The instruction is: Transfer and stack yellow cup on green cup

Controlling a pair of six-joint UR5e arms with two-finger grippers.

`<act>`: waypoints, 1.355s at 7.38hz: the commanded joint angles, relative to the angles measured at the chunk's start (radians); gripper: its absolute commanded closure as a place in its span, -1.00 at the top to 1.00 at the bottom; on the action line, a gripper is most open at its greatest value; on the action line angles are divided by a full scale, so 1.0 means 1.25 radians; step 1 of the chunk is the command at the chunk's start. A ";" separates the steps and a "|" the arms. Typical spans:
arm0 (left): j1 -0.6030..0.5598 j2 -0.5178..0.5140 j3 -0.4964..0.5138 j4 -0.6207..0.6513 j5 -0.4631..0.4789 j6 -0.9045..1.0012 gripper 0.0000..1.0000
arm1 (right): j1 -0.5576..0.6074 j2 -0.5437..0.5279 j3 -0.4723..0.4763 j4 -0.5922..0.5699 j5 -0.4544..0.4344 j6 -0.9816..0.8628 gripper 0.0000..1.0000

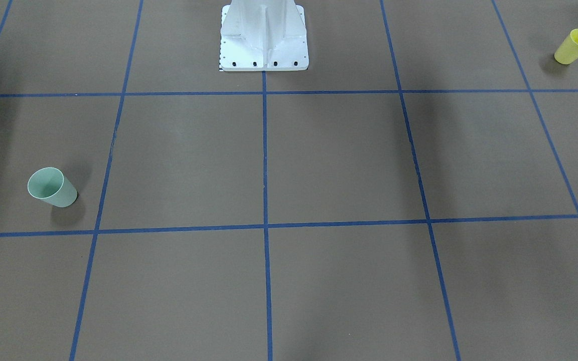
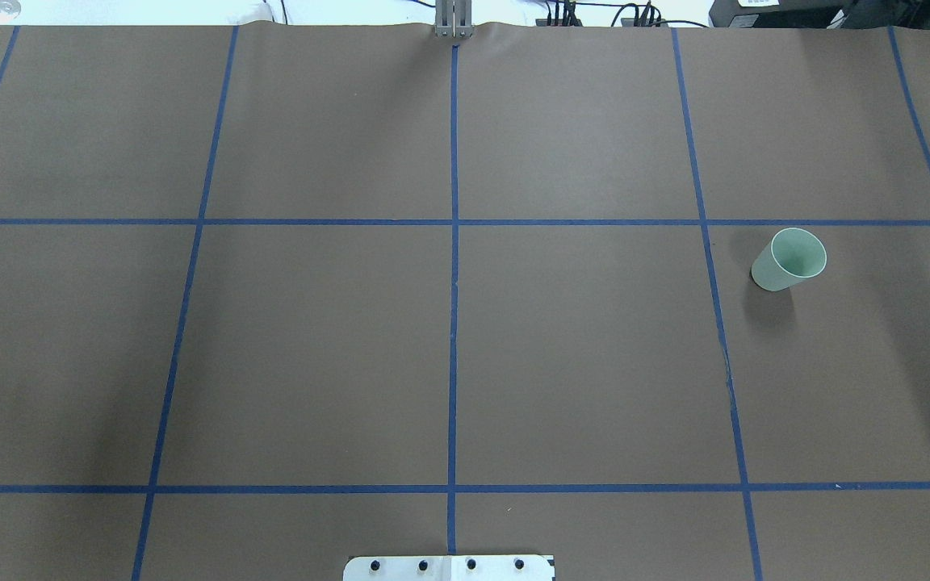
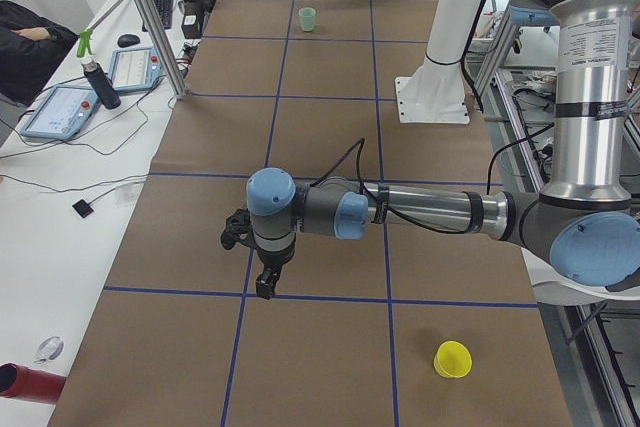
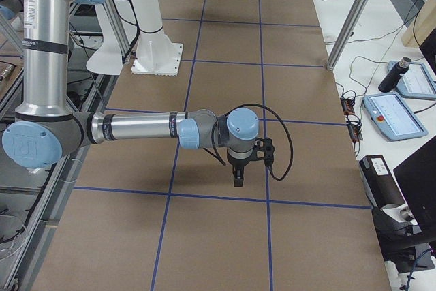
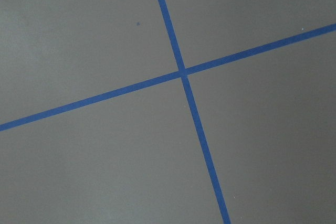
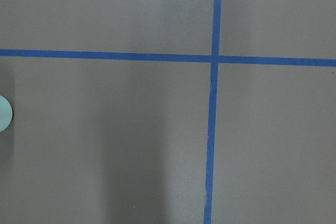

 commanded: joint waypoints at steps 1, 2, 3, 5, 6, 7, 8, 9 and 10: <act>0.000 -0.002 -0.009 0.001 0.004 -0.002 1.00 | 0.000 0.002 0.003 0.001 0.001 -0.002 1.00; 0.000 0.000 -0.020 0.001 0.006 -0.003 1.00 | 0.000 0.002 0.004 0.001 0.001 -0.001 1.00; 0.001 0.003 -0.010 0.001 0.012 -0.003 1.00 | 0.000 0.004 0.005 0.001 0.001 -0.002 1.00; 0.000 0.005 -0.086 0.003 0.007 -0.136 1.00 | 0.000 0.005 0.010 0.001 0.000 -0.002 1.00; 0.008 -0.002 -0.092 0.008 0.000 -0.342 1.00 | 0.001 0.001 0.015 0.001 0.001 -0.002 1.00; 0.028 0.000 -0.109 -0.025 0.004 -0.534 1.00 | 0.001 0.000 0.018 0.001 0.000 0.001 1.00; 0.057 0.022 -0.131 -0.035 0.034 -0.681 1.00 | 0.001 -0.004 0.025 0.001 0.002 0.003 1.00; 0.097 0.067 -0.168 -0.035 0.118 -0.783 1.00 | 0.001 -0.017 0.047 0.001 0.002 0.006 1.00; 0.142 0.120 -0.216 -0.035 0.203 -0.873 1.00 | 0.001 -0.032 0.071 0.001 0.002 0.006 1.00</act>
